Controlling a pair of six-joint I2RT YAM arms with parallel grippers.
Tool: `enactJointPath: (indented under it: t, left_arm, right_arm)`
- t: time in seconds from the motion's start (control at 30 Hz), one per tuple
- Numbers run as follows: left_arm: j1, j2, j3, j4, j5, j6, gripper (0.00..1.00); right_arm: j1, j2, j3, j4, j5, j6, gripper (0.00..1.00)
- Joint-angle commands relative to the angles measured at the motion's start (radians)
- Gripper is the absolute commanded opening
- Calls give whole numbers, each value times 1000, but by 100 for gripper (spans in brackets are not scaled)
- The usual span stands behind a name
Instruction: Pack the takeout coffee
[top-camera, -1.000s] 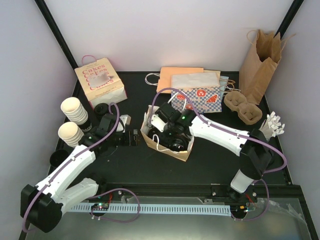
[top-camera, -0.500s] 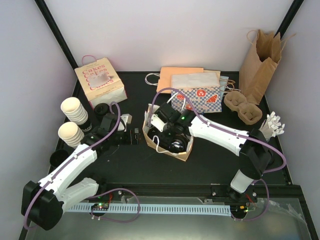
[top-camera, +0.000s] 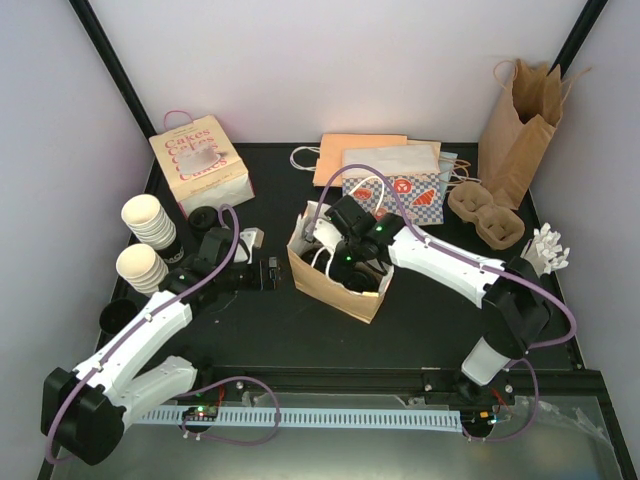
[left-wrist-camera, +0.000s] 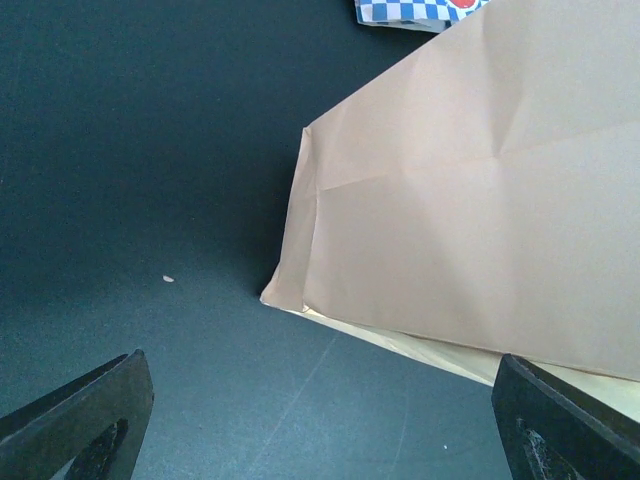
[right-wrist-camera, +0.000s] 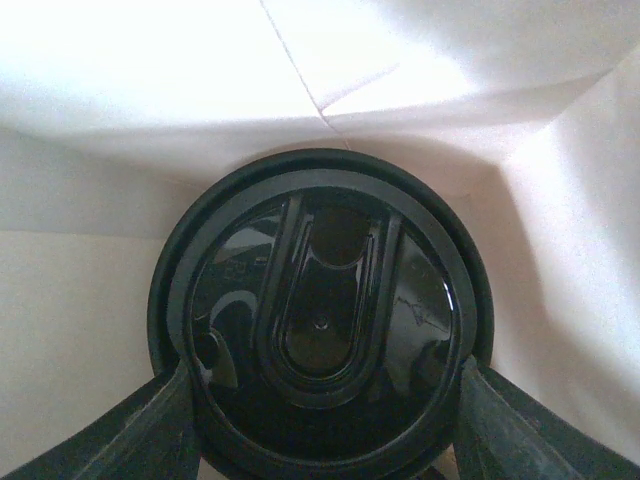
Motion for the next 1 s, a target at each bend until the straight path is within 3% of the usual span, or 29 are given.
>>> enactJointPath:
  t: [0.0, 0.6, 0.97]
  left_arm:
    - [-1, -12, -2, 27, 24, 13, 95]
    - [-1, -9, -11, 40, 47, 17, 95]
    - [-1, -13, -9, 37, 47, 17, 95]
  right_arm:
    - [-17, 88, -90, -166, 45, 24, 62]
    - [-6, 125, -154, -154, 314, 72, 59]
    - [-10, 66, -141, -129, 248, 75, 60]
